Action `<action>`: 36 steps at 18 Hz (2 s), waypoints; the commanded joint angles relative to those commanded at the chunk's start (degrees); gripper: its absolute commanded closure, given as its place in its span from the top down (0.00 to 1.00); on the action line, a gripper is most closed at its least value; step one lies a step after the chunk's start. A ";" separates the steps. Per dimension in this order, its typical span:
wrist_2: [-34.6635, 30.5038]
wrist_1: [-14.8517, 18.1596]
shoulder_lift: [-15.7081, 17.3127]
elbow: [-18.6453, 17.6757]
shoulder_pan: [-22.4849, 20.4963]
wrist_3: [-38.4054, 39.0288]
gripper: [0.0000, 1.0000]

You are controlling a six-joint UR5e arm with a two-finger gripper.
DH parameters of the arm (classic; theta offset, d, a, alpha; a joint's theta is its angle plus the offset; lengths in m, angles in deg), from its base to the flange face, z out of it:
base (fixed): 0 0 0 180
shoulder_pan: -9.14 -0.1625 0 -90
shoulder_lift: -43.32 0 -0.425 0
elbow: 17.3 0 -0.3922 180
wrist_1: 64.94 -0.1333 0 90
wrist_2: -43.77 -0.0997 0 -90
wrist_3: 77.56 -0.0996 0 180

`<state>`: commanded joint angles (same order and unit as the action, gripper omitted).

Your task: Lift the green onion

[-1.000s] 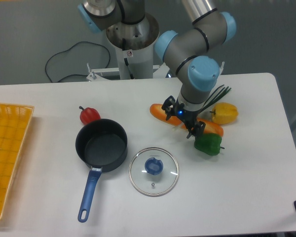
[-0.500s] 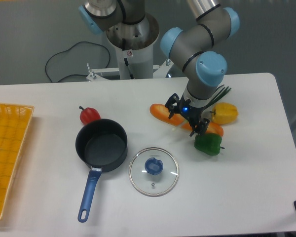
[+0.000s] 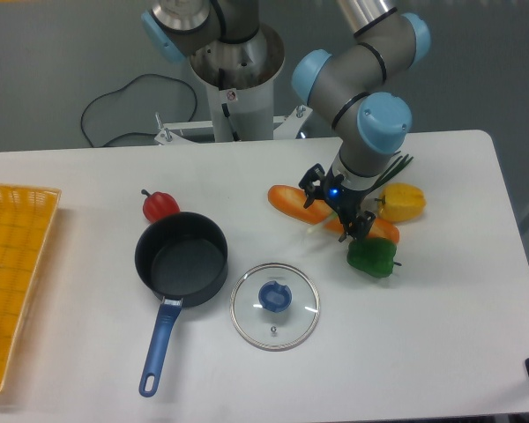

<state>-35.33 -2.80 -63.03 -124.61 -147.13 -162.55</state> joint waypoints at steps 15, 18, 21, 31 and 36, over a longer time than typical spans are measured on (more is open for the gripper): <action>-0.35 -0.09 -2.90 0.35 1.14 0.00 0.98; -0.44 -0.09 -2.90 0.35 1.14 0.00 0.83; -0.61 -0.09 -2.90 0.44 1.23 0.00 0.65; -0.79 0.18 -2.90 0.62 1.23 0.17 0.10; -0.88 0.35 -2.81 0.79 1.32 0.26 0.03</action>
<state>-36.21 -2.45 -65.84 -123.82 -145.81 -162.28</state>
